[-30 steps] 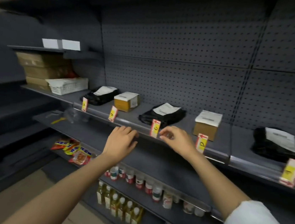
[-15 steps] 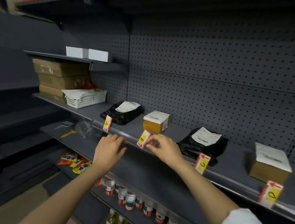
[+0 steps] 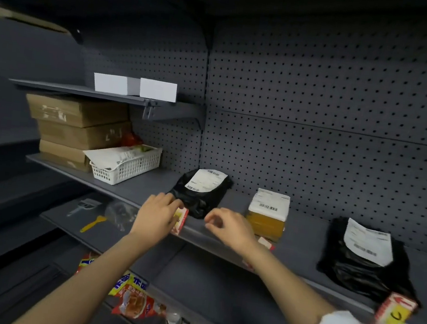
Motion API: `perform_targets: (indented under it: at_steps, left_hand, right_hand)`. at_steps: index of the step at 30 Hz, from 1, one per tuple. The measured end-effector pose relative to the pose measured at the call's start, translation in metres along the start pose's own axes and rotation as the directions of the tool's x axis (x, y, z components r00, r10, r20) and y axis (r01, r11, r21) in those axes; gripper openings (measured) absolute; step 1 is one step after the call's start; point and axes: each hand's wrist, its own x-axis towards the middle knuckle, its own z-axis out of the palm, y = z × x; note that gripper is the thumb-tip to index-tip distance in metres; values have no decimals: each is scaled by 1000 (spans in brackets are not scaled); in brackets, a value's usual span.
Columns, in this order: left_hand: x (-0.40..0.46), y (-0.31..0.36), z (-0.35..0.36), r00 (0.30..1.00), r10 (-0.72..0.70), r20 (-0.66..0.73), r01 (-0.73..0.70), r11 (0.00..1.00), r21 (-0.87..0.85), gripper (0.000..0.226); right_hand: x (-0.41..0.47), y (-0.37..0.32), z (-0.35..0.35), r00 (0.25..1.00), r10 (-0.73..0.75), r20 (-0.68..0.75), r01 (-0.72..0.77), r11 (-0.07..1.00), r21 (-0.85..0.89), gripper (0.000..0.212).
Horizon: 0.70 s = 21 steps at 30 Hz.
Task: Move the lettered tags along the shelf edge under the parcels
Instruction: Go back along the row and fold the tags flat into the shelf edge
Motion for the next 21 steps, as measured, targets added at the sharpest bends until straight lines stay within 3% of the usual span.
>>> perform_targets:
  at_steps: [4,9,14,21]
  left_hand:
    - [35,-32,28,982,186,23,-183,980,-82,34]
    - [55,-58,45,924,378,60,-363,914,-182,11]
    - [50,-84,53,978,203,41,-160,866,-474,1]
    - [38,-106,68,994,-46,103,105,719,-687,6]
  right_hand:
    - [21,-3,28,992,117,-53,-118,993,-27,14]
    - [41,-21,55,975,195,-108,-199,980,-19,18]
    - [56,-49,87,946,262,-192,-253,965,67,13]
    - [72,-65,99,915,350,-199,-353,935,24,8]
